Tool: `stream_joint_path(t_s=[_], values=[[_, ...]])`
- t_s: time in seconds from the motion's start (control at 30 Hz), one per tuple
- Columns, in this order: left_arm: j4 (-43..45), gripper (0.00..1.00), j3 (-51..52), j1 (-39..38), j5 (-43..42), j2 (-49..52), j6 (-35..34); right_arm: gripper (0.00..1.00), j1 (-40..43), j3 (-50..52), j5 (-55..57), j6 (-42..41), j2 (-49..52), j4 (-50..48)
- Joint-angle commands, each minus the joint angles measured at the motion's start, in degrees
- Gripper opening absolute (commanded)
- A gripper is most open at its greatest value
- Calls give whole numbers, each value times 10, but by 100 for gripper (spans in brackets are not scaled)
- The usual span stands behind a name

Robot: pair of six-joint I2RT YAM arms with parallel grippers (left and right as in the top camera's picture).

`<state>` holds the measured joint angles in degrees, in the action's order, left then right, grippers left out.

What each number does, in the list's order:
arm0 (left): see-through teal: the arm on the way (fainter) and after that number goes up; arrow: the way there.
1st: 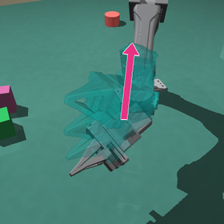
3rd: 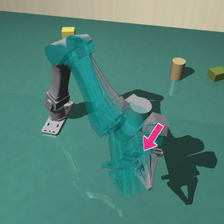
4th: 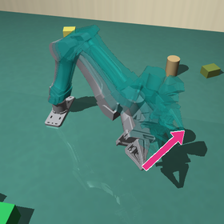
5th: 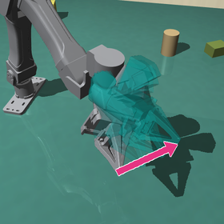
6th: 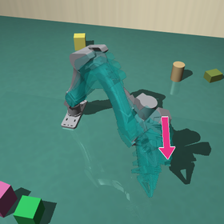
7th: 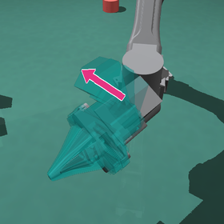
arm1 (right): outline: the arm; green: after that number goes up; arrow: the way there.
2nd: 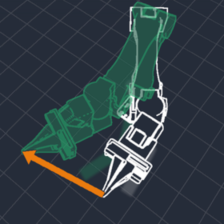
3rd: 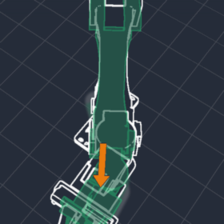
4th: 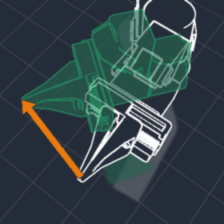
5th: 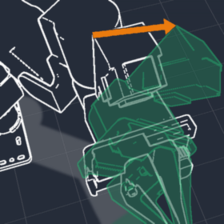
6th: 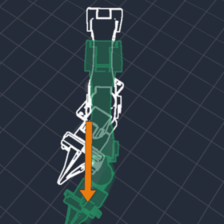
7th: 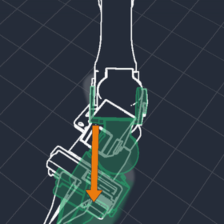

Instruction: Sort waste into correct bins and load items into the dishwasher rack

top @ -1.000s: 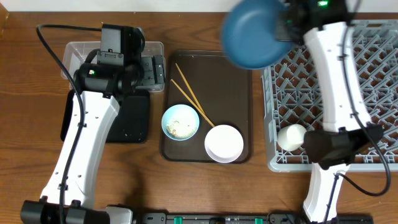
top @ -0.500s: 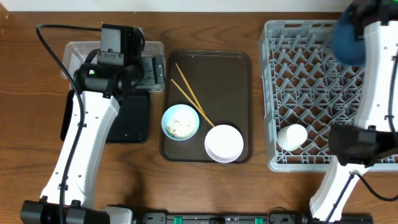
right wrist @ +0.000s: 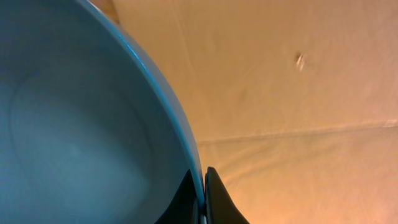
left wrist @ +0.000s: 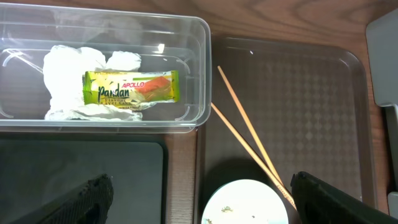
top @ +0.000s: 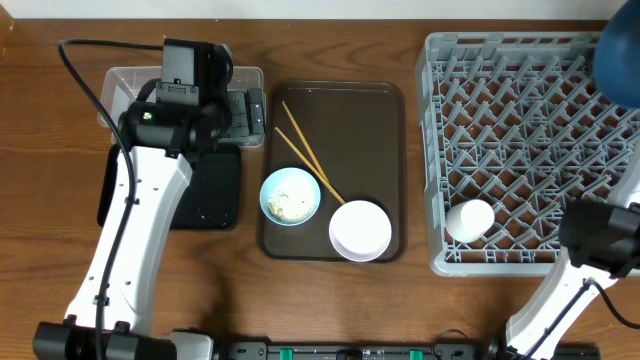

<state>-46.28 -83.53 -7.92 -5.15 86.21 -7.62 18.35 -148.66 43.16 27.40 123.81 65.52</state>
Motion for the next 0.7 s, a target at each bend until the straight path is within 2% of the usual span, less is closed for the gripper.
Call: stream_joint_path(t_s=[0.0, 0.2, 0.37, 0.67], values=[[-2, 94, -11, 2, 9, 3, 1, 1, 7, 0, -14, 108, 33, -23], [-2, 94, -11, 2, 9, 3, 1, 1, 7, 0, 5, 185, 87, -66], [-2, 94, -11, 2, 9, 3, 1, 1, 7, 0, 58, 190, 130, -102], [-2, 95, -11, 2, 9, 3, 1, 1, 8, 0, 61, 217, 151, -134]])
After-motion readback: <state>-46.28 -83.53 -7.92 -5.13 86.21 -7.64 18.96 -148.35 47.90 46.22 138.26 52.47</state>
